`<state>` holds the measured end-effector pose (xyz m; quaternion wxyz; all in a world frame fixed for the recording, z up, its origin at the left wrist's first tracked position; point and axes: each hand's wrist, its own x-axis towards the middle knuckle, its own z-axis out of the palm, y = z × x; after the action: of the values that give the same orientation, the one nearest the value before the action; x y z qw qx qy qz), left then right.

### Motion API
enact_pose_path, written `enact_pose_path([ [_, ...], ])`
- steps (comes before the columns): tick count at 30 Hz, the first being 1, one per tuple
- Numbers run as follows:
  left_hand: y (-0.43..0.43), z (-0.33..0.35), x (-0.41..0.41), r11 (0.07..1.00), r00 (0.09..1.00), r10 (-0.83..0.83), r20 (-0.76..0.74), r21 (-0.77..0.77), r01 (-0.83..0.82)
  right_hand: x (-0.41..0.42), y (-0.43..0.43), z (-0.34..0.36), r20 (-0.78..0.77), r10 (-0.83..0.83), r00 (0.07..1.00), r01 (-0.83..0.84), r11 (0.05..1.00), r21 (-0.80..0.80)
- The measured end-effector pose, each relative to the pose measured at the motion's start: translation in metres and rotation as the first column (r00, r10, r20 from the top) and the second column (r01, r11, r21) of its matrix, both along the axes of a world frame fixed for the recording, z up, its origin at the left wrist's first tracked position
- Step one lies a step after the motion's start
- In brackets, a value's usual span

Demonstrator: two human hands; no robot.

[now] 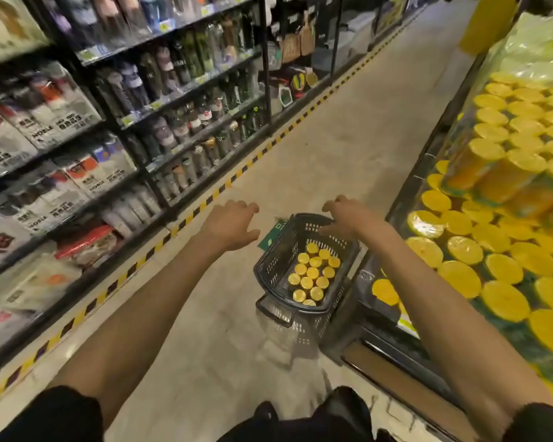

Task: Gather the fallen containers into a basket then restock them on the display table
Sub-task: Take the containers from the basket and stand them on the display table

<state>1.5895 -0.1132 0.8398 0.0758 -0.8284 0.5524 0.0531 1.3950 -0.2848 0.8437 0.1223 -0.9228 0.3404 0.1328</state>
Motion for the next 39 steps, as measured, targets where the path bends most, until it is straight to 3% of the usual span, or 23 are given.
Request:
enact_pose_path([
  [3, -0.014, -0.014, 0.027, 0.996, 1.000, -0.022, -0.004, 0.091, 0.022, 0.019, -0.002, -0.017, -0.032, -0.045, 0.998, 0.046, 0.999, 0.024],
  [14, -0.110, -0.075, 0.106, 0.969, 0.974, -0.225, -0.010, 0.106, 0.225, 0.073, -0.058, -0.095, -0.072, -0.205, 0.976, 0.214, 0.965, 0.153],
  [22, -0.188, -0.122, 0.134, 0.921, 0.924, -0.357, -0.140, 0.115, 0.373, 0.090, -0.095, -0.155, -0.137, -0.427, 0.894, 0.449, 0.845, 0.292],
  [30, -0.233, -0.161, 0.154, 0.793, 0.811, -0.525, -0.259, 0.195, 0.577, 0.093, -0.088, -0.192, -0.157, -0.629, 0.761, 0.636, 0.676, 0.372],
  [35, -0.271, -0.185, 0.157, 0.689, 0.716, -0.621, -0.320, 0.212, 0.693, 0.105, -0.061, -0.223, -0.196, -0.774, 0.602, 0.769, 0.494, 0.406],
  [39, -0.297, -0.216, 0.163, 0.553, 0.596, -0.713, -0.368, 0.227, 0.802, 0.124, -0.050, -0.242, -0.215, -0.875, 0.434, 0.854, 0.323, 0.408],
])
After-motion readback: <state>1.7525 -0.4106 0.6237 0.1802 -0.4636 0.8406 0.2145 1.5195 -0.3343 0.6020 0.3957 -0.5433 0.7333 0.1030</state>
